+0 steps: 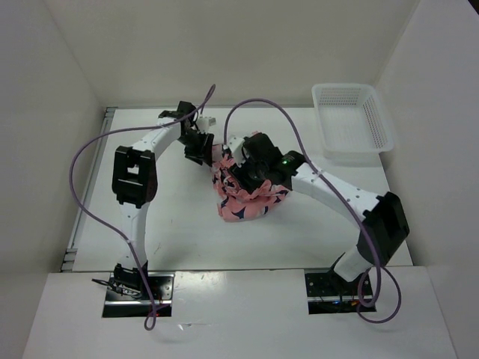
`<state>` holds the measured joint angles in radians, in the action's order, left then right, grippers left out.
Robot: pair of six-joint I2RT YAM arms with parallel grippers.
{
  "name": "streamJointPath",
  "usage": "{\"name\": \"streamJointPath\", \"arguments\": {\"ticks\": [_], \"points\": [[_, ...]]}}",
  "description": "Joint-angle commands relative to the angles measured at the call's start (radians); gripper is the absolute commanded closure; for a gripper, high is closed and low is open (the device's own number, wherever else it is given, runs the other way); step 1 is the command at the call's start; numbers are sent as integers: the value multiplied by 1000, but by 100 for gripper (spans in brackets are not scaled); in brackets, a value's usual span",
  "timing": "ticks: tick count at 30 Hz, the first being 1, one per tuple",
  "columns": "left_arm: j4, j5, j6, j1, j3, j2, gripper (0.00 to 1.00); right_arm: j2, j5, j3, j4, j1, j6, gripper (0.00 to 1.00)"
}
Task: Fold and stack the shorts
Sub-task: Fold the shorts
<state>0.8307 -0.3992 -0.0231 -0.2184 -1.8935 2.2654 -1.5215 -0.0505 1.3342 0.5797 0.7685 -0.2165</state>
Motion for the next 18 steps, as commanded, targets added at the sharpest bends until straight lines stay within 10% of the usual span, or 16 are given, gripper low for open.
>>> {"name": "streamJointPath", "arguments": {"ticks": [1,18], "points": [[67,22,23,5,-97,-86,44,-51,-2,-75,-109,-34,34,44],[130,-93,23,-102,-160,29,30,-95,64,-256,-331,25,-101,29]]}}
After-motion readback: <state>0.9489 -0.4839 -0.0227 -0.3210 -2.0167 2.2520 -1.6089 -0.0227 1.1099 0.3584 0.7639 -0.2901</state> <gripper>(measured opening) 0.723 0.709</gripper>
